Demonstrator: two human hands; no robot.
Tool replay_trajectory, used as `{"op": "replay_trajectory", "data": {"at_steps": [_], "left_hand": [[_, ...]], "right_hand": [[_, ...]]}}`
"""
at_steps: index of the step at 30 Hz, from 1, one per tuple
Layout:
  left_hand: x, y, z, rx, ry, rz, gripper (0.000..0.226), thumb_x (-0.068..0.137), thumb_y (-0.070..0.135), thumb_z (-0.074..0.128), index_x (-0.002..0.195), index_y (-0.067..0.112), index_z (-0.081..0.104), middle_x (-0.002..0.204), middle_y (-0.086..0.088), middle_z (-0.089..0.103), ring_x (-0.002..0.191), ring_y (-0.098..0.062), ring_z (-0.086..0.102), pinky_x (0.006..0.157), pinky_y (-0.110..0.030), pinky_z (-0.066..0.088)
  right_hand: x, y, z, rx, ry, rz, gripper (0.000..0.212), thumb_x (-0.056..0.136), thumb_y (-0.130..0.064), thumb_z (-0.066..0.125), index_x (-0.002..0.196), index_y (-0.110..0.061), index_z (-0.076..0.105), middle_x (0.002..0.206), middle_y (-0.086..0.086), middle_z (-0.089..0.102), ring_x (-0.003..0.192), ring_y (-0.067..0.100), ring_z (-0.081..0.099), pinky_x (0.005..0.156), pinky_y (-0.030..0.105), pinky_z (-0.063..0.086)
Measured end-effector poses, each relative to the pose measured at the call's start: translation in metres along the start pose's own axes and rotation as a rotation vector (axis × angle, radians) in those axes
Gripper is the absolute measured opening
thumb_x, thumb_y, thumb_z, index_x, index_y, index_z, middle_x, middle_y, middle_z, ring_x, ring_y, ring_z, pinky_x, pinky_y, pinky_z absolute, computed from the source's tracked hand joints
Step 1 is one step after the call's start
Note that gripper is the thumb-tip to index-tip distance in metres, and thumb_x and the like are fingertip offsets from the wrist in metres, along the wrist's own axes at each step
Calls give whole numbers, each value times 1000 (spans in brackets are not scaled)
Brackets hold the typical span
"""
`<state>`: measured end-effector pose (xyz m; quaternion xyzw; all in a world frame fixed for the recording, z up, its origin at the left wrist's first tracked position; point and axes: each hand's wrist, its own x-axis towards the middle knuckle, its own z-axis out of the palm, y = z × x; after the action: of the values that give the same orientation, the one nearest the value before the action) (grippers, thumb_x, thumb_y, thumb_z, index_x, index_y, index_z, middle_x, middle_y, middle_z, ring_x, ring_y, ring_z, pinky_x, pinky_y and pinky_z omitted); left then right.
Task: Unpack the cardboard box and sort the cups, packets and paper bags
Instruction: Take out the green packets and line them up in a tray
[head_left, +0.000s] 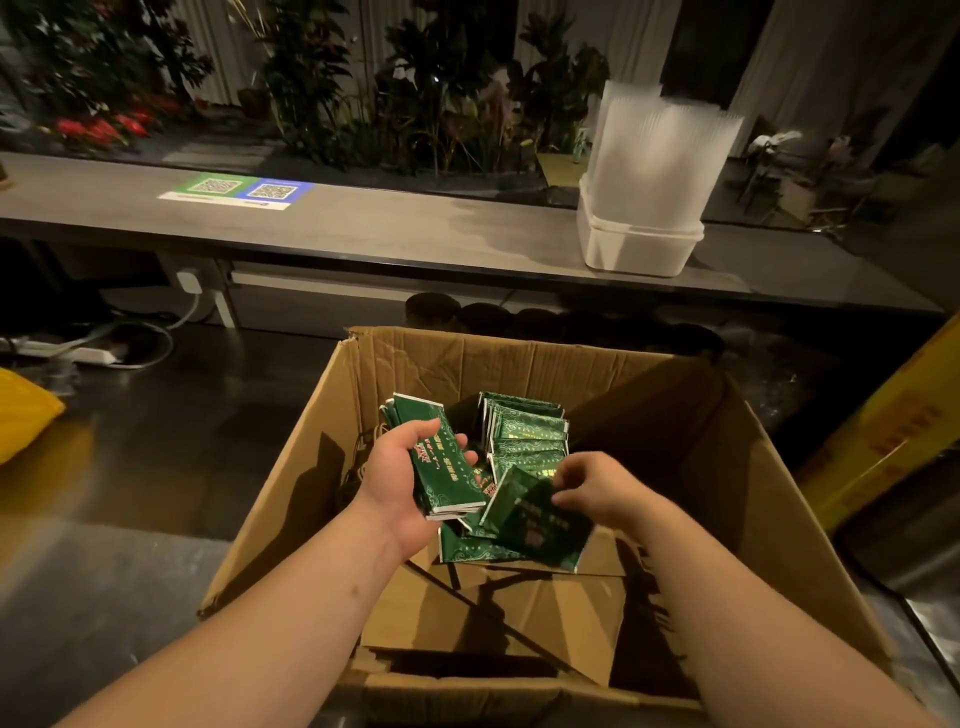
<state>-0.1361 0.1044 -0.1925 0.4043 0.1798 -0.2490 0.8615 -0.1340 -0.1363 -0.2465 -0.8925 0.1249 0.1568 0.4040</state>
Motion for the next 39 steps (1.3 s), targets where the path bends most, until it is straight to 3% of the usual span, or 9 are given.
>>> {"op": "replay_trajectory", "data": {"at_steps": [4,8,11,15,19,22,26,31,39], "left_hand": [[0,0,-2,7,-25,-19,28,95,27,55,101,3,68,93,-18,66,93,-35,63,108,-58,44],[-5,1,1,74,-99,-64,43,92,35,60,120,3,70,124,-23,68,121,-44,62,112,-60,40],[-5,-2,1,107,-125,-73,51,87,37,66,127,5,67,127,-24,68,119,-44,64,108,-57,45],[-8,-1,5,145,-100,-29,33,87,27,63,108,4,72,101,-18,75,94,-34,71,92,-51,54],[-2,1,1,91,-72,-27,30,91,26,62,104,1,72,101,-18,74,107,-35,68,111,-57,44],[1,3,1,8,-43,-12,30,91,31,66,94,3,75,97,-17,73,102,-34,68,107,-54,47],[6,5,1,-90,-34,14,50,87,50,70,108,4,69,99,-14,70,100,-32,65,107,-53,47],[1,2,2,-123,-40,62,71,73,60,71,120,7,64,110,-17,68,105,-35,66,104,-58,49],[-6,0,0,-93,-78,35,78,73,68,69,123,8,65,110,-18,70,101,-35,67,100,-56,51]], "right_hand": [[-15,-18,-25,786,-88,22,11,97,1,58,91,-8,57,99,16,70,89,27,73,74,39,60],[-23,-43,-15,1059,-258,42,6,95,-4,58,100,-4,61,98,15,74,87,27,73,81,41,59],[-26,-60,13,908,-221,-36,6,93,-3,66,91,-5,61,96,13,75,86,23,74,81,38,56],[-26,-67,28,571,-31,-234,13,93,-14,73,84,-6,68,81,-4,73,69,5,65,60,23,50],[4,-38,19,6,277,-180,19,101,-26,62,117,-20,71,111,-3,69,100,17,65,86,37,55],[13,-10,22,-452,90,-92,54,100,-24,61,151,-30,43,149,1,49,132,27,48,109,53,44],[11,-4,26,-727,95,-109,70,94,-39,69,154,-28,34,147,4,45,137,31,38,112,54,34],[10,-7,25,-605,125,-55,62,82,-44,81,132,-26,49,132,1,55,126,27,46,106,50,41],[2,-5,3,120,126,12,17,94,-12,69,106,-20,60,112,8,66,99,23,66,82,41,61]]}}
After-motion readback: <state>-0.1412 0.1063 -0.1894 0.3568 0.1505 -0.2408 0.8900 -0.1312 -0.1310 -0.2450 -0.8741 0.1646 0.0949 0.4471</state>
